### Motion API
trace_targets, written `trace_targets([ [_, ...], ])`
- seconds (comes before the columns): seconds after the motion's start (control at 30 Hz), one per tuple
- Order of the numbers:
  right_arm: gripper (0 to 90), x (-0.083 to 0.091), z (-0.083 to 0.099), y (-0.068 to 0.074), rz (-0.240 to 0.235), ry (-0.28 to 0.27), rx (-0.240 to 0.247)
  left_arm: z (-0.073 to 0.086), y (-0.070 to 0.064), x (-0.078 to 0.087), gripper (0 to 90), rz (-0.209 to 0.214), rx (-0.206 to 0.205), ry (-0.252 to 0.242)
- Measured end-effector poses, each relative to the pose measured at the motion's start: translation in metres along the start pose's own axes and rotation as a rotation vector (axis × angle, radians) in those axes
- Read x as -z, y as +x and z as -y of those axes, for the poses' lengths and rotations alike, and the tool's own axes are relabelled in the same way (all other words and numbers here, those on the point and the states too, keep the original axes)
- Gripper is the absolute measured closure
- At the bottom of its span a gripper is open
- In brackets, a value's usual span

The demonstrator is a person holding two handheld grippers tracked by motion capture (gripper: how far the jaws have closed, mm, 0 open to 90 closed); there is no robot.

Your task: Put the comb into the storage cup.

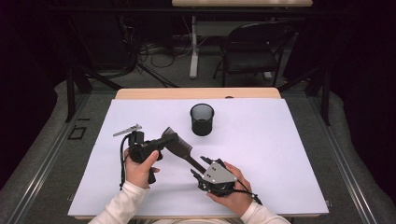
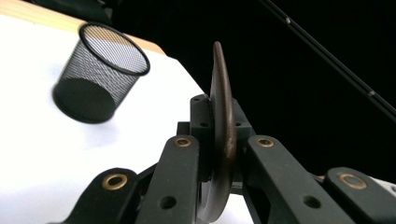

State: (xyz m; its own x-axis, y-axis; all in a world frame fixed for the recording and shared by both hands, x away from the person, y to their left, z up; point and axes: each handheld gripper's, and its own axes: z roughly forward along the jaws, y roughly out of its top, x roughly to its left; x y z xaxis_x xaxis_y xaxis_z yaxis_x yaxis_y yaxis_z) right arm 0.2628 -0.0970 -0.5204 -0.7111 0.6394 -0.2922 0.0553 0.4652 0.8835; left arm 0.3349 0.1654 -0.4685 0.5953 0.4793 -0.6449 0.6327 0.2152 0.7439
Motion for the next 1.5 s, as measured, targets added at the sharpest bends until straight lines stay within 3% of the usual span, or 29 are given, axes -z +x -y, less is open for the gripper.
trace_targets([
  [0.17,40.0,0.006,-0.004,0.000,0.023,0.000,0.017,-0.003,-0.002,0.007,86.3,-0.014,-0.016,-0.024],
  [0.4,39.6,0.004,-0.003,-0.004,0.025,0.046,0.015,-0.007,-0.002,0.012,86.3,-0.050,-0.041,-0.040],
  [0.57,38.4,0.004,-0.002,-0.006,0.045,0.041,0.042,-0.009,-0.001,0.015,86.3,-0.068,-0.041,-0.052],
  [0.83,37.9,0.003,-0.001,-0.009,0.065,0.047,0.037,-0.012,0.000,0.019,86.3,-0.082,-0.043,-0.055],
  [1.07,37.5,0.004,0.001,-0.014,0.072,0.046,0.017,-0.016,0.001,0.021,86.3,-0.119,-0.049,-0.056],
  [1.5,37.4,0.008,0.001,-0.024,0.079,0.028,-0.033,-0.030,-0.002,0.019,86.3,-0.150,-0.079,-0.047],
])
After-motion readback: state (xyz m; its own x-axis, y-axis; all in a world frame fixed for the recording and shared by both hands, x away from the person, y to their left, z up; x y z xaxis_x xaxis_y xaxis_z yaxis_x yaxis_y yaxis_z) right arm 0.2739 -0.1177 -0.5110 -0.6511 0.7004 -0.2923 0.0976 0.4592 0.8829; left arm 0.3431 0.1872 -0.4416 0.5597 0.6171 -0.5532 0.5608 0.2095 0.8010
